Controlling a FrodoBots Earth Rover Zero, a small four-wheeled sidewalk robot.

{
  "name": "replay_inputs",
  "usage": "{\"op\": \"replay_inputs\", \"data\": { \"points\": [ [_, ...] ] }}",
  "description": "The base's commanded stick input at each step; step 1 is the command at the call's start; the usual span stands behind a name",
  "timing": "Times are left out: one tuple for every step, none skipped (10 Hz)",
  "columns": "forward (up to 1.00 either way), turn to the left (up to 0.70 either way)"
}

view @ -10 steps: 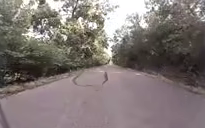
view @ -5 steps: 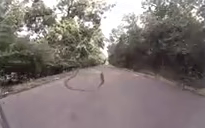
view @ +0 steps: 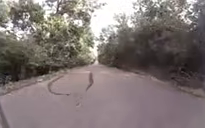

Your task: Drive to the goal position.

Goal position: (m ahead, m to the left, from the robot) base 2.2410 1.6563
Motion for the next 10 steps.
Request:
{"op": "replay_inputs", "data": {
  "points": [
    [0.7, 0.0],
    [0.7, 0.0],
    [0.7, 0.0],
    [0.7, 0.0],
    [0.7, 0.0],
    [0.7, 0.0],
    [0.7, 0.0],
    [0.7, 0.0],
    [0.7, 0.0],
    [0.7, 0.0]
  ]
}}
